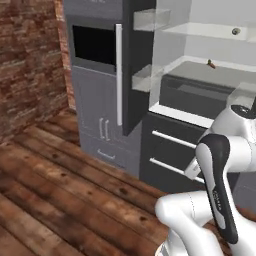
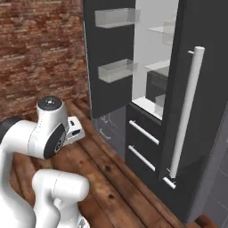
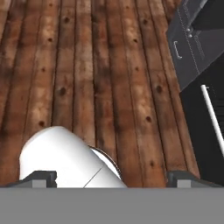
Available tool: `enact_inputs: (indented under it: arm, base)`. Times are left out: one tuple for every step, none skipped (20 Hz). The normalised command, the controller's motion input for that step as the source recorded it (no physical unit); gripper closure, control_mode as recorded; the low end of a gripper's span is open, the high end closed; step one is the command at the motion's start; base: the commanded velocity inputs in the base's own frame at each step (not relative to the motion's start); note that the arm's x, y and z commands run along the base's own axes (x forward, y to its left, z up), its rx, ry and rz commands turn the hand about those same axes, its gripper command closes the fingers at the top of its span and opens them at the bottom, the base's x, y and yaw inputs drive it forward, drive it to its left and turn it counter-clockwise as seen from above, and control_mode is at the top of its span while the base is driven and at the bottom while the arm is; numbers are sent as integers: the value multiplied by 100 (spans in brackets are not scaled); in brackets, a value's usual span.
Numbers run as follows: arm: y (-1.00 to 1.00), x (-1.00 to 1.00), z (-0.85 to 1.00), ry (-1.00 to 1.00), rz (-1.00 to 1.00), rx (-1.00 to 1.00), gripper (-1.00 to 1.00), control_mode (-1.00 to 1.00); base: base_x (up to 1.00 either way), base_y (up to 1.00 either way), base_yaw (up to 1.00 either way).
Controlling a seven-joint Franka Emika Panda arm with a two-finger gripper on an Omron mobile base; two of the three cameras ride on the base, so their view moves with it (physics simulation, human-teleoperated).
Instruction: Pick the egg and butter from the fridge and place them by the bowl for mixing.
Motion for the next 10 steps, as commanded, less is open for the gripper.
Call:
enact_inputs:
  arm:
    - [0, 0, 0, 0, 0, 0, -100, 100]
    - [0, 0, 0, 0, 0, 0, -100, 100]
    - [0, 0, 0, 0, 0, 0, -100, 100]
    - [0, 0, 0, 0, 0, 0, -100, 100]
    - [0, 0, 0, 0, 0, 0, -100, 100]
    - [0, 0, 0, 0, 0, 0, -100, 100]
    - [0, 0, 0, 0, 0, 0, -100, 100]
    - [0, 0, 0, 0, 0, 0, -100, 100]
    - [0, 0, 0, 0, 0, 0, -100, 100]
    - [0, 0, 0, 0, 0, 0, -100, 100]
  base:
    - [41, 100, -64]
    - [34, 100, -65]
    - [36, 100, -65]
    - [44, 100, -61]
    - [51, 100, -59]
    - [61, 100, -59]
    - [66, 100, -59]
    - [67, 100, -63]
    - [66, 79, -65]
    - [53, 51, -67]
